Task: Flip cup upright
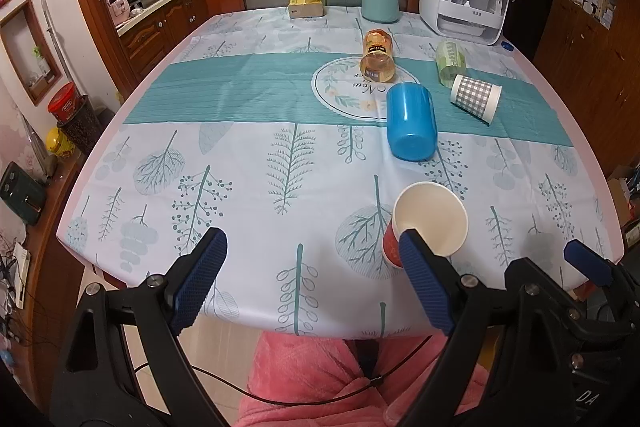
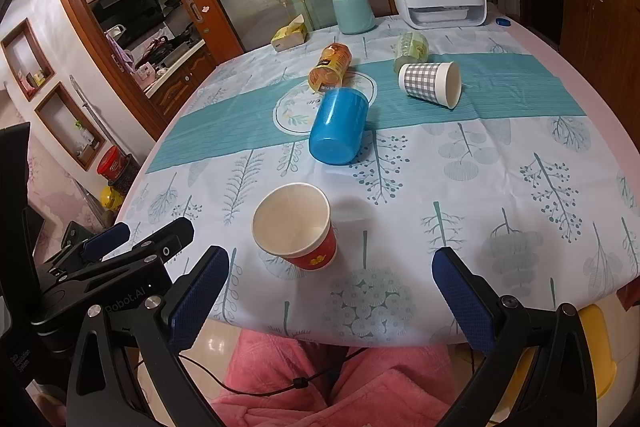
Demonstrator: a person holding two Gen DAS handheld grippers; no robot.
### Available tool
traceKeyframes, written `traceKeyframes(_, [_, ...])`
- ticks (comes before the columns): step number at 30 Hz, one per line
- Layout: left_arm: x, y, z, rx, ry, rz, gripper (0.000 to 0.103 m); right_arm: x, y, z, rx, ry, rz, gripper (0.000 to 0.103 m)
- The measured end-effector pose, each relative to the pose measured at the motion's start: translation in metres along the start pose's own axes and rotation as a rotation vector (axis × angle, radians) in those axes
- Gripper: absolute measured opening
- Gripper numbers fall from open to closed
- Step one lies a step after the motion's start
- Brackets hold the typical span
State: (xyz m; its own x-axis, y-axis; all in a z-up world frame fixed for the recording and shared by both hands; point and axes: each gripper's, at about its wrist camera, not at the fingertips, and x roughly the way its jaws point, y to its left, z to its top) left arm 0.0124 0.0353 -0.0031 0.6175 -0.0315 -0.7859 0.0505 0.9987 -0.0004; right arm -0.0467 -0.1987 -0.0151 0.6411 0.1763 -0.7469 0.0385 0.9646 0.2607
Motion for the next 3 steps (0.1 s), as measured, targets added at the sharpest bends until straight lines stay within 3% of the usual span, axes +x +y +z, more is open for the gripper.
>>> traceKeyframes(3, [-0.0016, 0.0033, 0.0035, -0.005, -0.009, -0.003, 0.087, 0.0009, 0.0001, 0.0036, 0.002, 0.005, 0.009, 0.103])
